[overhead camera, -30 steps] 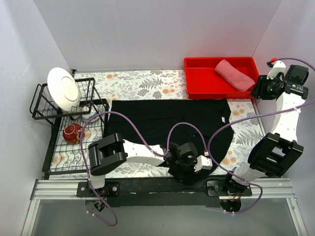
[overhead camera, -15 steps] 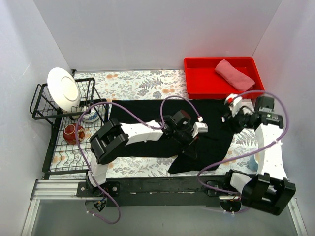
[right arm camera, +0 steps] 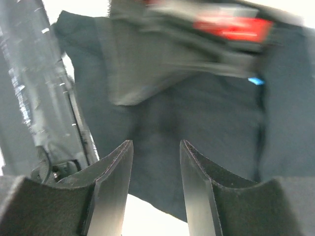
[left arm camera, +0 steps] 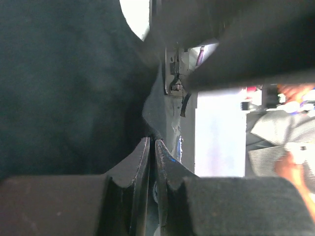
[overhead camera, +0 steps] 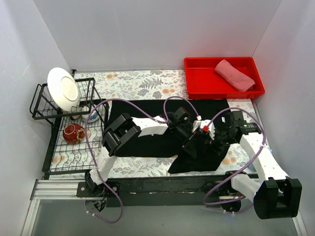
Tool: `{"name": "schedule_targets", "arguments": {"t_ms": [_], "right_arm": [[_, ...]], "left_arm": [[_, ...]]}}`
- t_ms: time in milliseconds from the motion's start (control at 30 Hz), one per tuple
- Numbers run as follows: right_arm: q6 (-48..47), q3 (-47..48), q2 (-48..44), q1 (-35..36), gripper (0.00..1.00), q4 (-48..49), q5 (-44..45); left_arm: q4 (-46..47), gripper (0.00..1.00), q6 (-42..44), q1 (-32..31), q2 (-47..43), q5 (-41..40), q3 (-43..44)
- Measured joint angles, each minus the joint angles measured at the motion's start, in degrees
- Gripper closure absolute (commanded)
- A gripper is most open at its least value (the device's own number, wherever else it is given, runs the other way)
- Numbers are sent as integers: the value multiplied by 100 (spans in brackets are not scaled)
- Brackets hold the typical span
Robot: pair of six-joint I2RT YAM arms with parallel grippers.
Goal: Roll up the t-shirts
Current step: Fold the T-shirt at the center of the board.
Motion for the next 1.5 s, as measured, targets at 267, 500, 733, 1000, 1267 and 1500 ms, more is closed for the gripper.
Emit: {"name": "schedule_targets", "arguments": {"t_ms": [267,500,733,1000,1267,1500], "right_arm": [[-199,-474,26,1016,49,240,-59],[68,-643,122,1379,49,848,-57],[363,-734,256,1515,53,1386,-48],[608,-750,308,1606,79,1641,52],[717,-741,369,1738,92,1576,157],[710,-313,291,1773,99,1102,184]], "left_arm": [[201,92,-466,376,304,494,81],[450,91,-763,433,339,743,92],[603,90,-935,426,339,887,92],[645,78,-1067,437,341,977,92],[459,70,-960,459,339,741,90],[-643,66,-94,903,-37,-330,22]]}}
